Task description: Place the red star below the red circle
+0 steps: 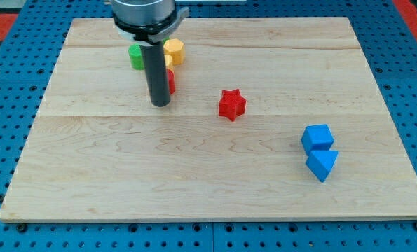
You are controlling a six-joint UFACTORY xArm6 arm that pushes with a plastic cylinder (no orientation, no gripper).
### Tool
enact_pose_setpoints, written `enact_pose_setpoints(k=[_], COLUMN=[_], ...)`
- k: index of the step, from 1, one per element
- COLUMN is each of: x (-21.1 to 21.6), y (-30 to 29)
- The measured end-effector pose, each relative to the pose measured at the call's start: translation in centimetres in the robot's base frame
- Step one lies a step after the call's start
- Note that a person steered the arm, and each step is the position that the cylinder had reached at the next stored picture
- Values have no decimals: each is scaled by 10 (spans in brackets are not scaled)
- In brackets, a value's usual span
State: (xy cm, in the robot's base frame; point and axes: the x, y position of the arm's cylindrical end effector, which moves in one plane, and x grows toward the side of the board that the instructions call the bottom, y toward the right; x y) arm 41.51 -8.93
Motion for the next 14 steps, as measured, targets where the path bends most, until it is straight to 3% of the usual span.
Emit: enact_pose_setpoints(k=[5,6,10,13,14], x=[3,47,51,53,18], y=[-59,-22,37,212,168])
